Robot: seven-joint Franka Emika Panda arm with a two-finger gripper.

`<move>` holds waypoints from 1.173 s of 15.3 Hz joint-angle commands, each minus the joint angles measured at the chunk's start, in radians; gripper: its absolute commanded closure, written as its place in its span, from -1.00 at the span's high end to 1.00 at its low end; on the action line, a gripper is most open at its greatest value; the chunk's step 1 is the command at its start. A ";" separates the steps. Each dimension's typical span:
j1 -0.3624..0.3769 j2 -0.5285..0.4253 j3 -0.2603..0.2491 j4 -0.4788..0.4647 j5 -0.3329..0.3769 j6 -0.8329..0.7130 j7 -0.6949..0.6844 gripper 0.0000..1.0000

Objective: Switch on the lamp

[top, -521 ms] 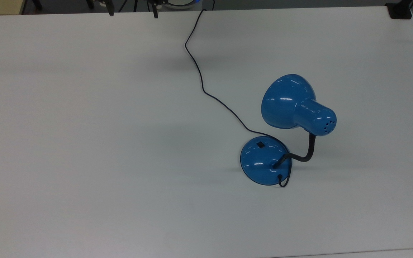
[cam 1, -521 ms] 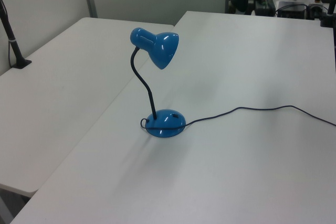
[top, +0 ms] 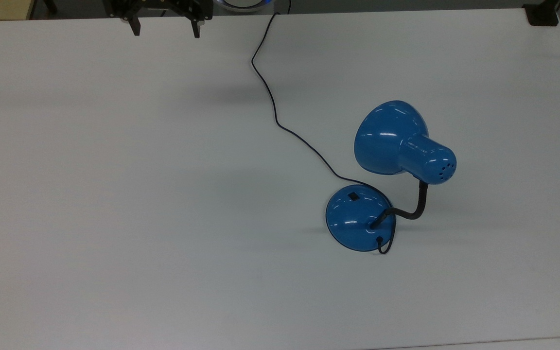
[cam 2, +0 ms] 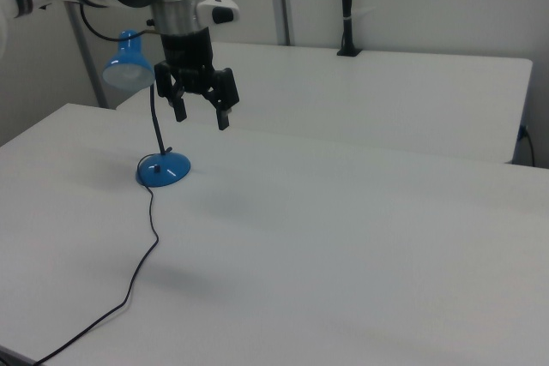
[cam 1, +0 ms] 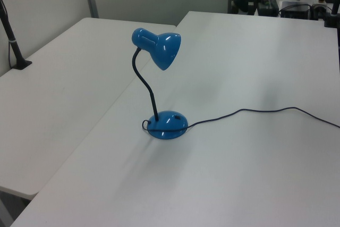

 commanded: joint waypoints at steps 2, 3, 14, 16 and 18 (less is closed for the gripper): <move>-0.018 -0.001 -0.006 0.011 0.026 0.022 -0.041 1.00; -0.016 -0.001 -0.006 0.011 0.028 0.022 -0.041 1.00; 0.055 0.007 0.009 -0.083 0.219 0.241 -0.177 -1.00; 0.094 0.008 0.009 -0.145 0.281 0.341 -0.249 -1.00; 0.137 0.017 0.009 -0.198 0.308 0.428 -0.278 -1.00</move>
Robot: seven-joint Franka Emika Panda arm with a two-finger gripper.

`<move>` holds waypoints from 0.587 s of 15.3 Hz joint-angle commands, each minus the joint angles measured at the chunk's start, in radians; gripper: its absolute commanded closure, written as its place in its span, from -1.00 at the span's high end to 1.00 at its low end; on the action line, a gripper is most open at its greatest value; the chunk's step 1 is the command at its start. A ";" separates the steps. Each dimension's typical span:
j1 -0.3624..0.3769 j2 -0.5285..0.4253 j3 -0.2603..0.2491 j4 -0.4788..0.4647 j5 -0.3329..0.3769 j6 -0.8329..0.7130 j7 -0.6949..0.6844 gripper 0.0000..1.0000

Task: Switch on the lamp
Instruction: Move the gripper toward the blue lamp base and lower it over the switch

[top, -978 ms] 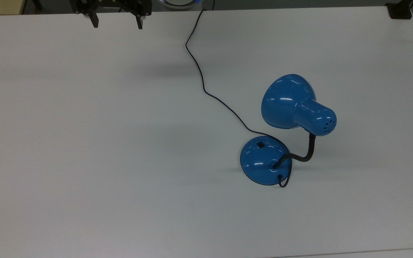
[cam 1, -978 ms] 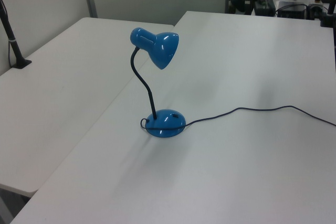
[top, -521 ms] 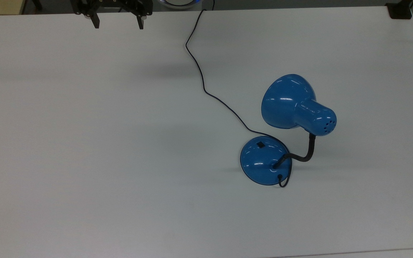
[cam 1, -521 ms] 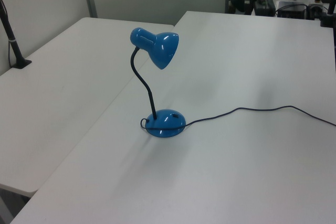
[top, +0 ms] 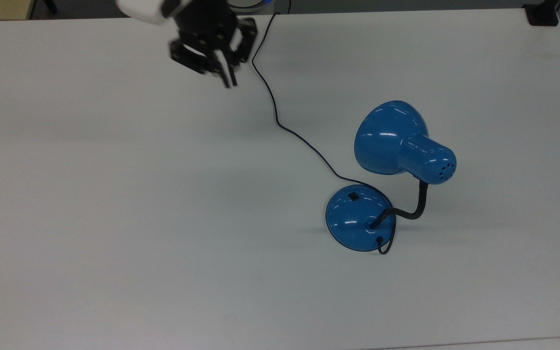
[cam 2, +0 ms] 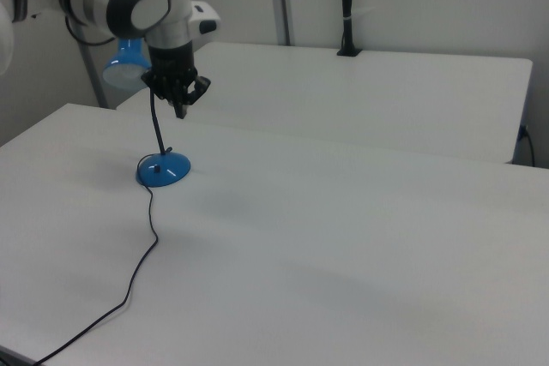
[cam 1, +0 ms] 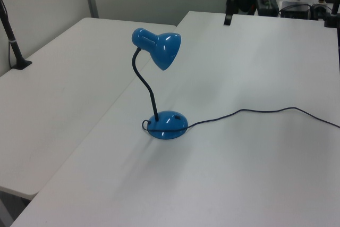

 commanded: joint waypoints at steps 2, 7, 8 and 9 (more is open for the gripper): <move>0.115 0.030 -0.010 -0.120 0.053 0.213 -0.077 -1.00; 0.186 0.140 -0.008 -0.115 0.106 0.372 -0.135 -1.00; 0.200 0.165 -0.008 -0.112 0.110 0.406 -0.133 -1.00; 0.212 0.194 -0.008 -0.111 0.110 0.447 -0.127 -1.00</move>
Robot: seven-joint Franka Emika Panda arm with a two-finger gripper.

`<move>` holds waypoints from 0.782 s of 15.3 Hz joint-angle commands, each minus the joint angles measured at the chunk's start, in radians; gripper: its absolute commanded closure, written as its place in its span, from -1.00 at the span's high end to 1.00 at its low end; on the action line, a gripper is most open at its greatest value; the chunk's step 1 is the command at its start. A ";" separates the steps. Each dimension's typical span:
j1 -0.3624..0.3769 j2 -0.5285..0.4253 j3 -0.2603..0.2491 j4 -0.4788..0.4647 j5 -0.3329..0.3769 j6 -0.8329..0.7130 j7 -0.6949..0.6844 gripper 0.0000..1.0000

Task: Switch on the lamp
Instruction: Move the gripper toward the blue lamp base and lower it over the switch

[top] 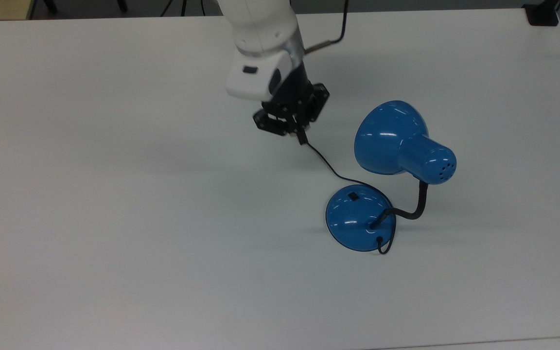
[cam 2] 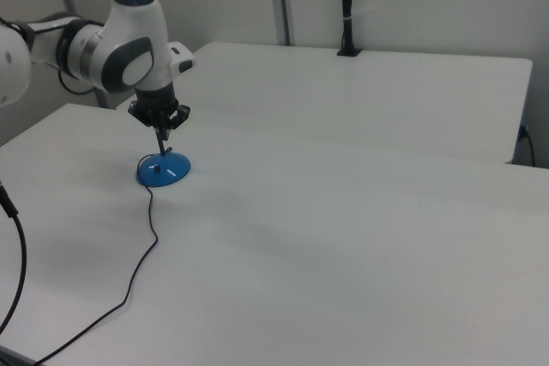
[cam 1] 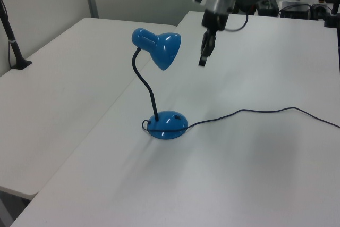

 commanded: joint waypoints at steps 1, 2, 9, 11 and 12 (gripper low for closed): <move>0.055 0.087 -0.012 0.000 0.031 0.142 -0.031 -1.00; 0.066 0.116 -0.012 0.001 0.031 0.181 -0.029 -1.00; 0.124 0.224 -0.012 0.046 0.034 0.251 -0.028 -1.00; 0.138 0.242 -0.012 0.050 0.034 0.266 -0.026 -1.00; 0.142 0.253 -0.012 0.053 0.034 0.301 -0.017 -1.00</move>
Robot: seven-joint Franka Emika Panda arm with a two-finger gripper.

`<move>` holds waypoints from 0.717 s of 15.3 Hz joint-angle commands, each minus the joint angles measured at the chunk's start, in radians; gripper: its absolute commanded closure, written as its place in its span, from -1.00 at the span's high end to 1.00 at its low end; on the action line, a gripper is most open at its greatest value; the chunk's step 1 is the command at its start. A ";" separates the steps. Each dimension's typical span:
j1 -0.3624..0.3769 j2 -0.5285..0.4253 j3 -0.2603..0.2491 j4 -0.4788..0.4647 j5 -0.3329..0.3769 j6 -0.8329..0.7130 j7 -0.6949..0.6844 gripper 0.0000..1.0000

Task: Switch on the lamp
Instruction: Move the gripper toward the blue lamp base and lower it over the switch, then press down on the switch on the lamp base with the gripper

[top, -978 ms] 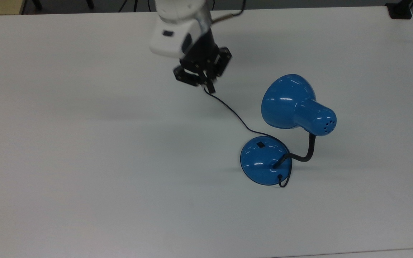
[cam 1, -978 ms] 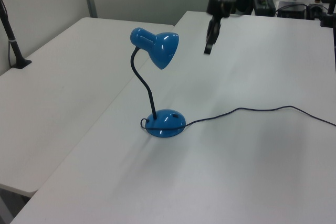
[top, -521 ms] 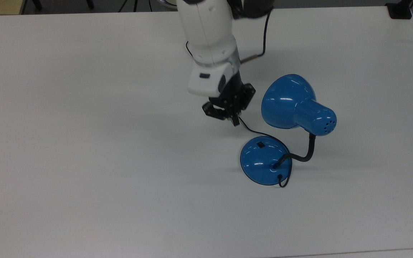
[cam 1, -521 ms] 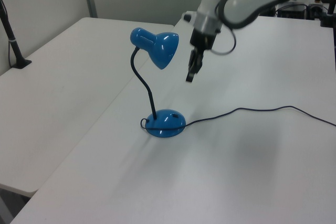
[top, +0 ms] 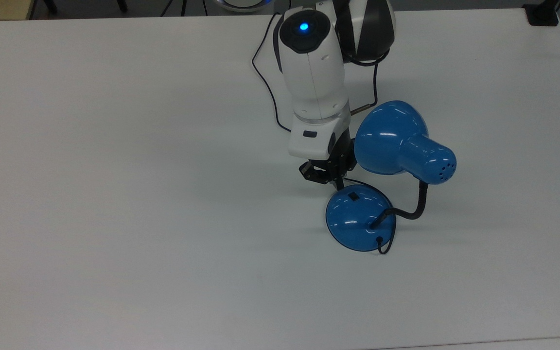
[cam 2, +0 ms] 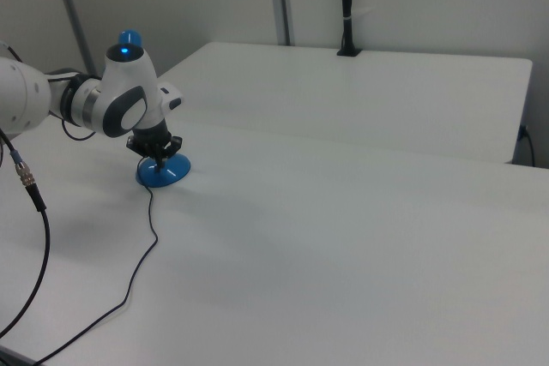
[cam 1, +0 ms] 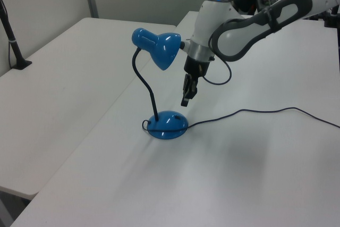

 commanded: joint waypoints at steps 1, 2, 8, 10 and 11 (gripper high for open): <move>0.033 0.045 -0.012 0.024 0.027 0.102 -0.001 -1.00; 0.038 0.057 -0.012 0.024 0.026 0.136 0.006 -1.00; 0.051 0.111 -0.012 0.065 0.020 0.161 0.009 -1.00; 0.055 0.099 -0.012 0.065 0.024 0.161 0.009 -1.00; 0.053 0.087 -0.012 0.064 0.024 0.158 0.007 -1.00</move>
